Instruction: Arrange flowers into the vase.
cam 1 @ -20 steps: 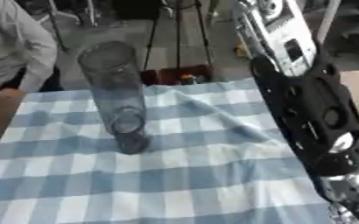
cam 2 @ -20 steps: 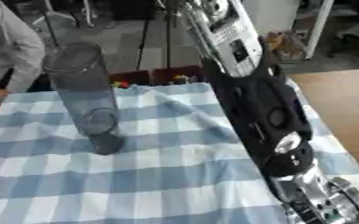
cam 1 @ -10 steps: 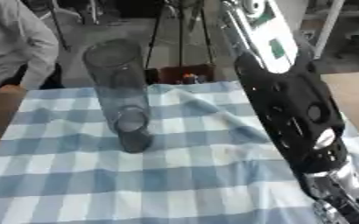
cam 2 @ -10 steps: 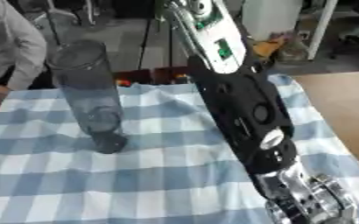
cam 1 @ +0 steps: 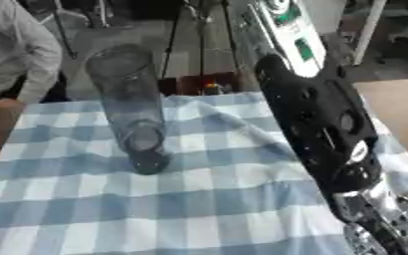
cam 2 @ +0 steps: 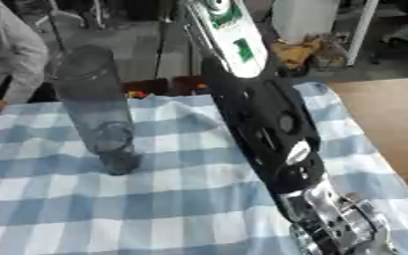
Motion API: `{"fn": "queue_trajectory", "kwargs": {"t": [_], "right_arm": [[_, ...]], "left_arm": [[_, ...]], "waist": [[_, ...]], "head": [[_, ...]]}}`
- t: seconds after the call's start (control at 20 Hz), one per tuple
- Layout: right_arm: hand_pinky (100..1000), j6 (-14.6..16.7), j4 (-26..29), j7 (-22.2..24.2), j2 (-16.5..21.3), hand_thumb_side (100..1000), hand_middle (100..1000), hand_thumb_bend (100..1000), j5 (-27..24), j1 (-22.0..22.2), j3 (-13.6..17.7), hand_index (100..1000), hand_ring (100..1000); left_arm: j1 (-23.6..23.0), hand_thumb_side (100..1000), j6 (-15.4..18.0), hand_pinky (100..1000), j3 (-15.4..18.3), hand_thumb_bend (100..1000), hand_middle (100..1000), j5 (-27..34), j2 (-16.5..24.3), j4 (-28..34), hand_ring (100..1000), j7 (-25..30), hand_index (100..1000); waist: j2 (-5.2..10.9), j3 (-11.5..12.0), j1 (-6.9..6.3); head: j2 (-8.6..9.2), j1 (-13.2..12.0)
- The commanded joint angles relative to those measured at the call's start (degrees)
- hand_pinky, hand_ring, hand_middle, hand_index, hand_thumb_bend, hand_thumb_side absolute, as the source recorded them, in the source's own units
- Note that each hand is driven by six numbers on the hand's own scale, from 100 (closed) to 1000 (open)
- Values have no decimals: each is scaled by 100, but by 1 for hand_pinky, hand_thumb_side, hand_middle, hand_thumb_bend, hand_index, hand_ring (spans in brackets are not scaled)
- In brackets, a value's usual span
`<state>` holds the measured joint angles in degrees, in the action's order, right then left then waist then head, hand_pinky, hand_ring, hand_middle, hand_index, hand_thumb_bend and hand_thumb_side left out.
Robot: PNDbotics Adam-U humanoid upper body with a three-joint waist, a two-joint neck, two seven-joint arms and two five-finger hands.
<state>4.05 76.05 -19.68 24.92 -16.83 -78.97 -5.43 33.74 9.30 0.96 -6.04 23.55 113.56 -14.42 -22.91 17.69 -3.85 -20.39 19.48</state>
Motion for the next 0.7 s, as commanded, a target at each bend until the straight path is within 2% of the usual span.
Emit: {"fn": "queue_trajectory", "kwargs": {"t": [0.05, 0.3, 0.35, 0.4, 0.7], "right_arm": [[100, 58, 52, 53, -12, 329, 100, 100, -85, -176, 4, 100, 100], [100, 90, 8, 164, -141, 331, 100, 100, -10, -158, -66, 100, 100], [100, 96, -4, 183, -165, 273, 100, 100, 10, -156, -77, 100, 100], [100, 102, -14, 205, -196, 332, 100, 100, 36, -156, -95, 100, 100], [100, 135, -8, 288, -271, 336, 100, 100, 153, -164, -170, 100, 100]], "left_arm": [[26, 1000, 1, 688, 83, 100, 980, 27, 50, 104, 997, -27, 1000], [25, 1000, 18, 689, 89, 100, 980, 31, 11, 104, 997, -32, 1000], [23, 1000, 20, 689, 91, 100, 980, 30, 5, 104, 997, -34, 1000], [20, 1000, 21, 689, 90, 100, 980, 28, 0, 104, 997, -34, 1000], [23, 1000, 39, 690, 92, 100, 979, 28, -14, 104, 997, -41, 1000]], "waist": [[118, 42, -18], [111, 130, -12], [112, 142, -8], [115, 154, 1], [145, 196, 63]], "head": [[107, 63], [198, 186], [225, 242], [263, 349], [382, 589]]}}
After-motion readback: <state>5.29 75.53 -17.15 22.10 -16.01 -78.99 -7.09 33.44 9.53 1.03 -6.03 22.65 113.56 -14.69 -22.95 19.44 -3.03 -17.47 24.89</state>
